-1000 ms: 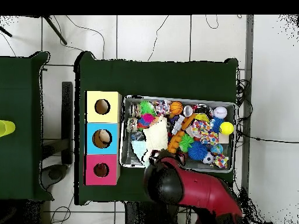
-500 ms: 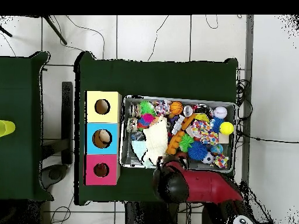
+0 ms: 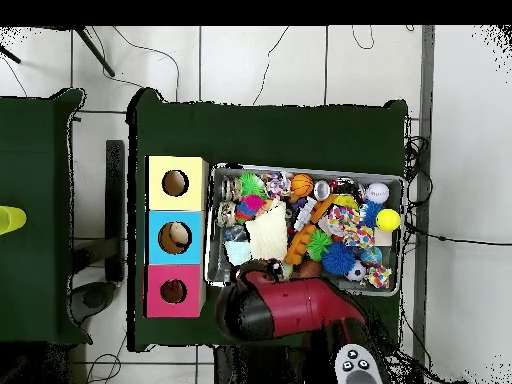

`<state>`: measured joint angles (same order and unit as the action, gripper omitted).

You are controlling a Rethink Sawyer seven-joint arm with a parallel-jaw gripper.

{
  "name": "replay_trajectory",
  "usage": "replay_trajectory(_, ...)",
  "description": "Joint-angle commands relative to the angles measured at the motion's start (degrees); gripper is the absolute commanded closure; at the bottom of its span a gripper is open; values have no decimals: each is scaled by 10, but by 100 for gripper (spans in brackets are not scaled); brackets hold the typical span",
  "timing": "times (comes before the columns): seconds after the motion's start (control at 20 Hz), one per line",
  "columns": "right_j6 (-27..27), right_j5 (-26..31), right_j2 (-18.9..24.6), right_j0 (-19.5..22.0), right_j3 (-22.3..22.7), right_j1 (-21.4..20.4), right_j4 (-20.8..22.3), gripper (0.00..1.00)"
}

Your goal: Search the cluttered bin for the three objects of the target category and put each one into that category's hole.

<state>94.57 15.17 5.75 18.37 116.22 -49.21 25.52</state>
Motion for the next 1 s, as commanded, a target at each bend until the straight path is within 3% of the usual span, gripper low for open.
replay_trajectory(0.05, 15, 27, 12, -7, -91, 70, 34, 100)
replay_trajectory(0.45, 9, 1, 24, 5, -105, 110, 38, 100)
replay_trajectory(0.9, -3, 9, 12, 9, -111, 107, 52, 100)
replay_trajectory(1.0, -25, 19, 28, 30, -108, 104, 57, 100)
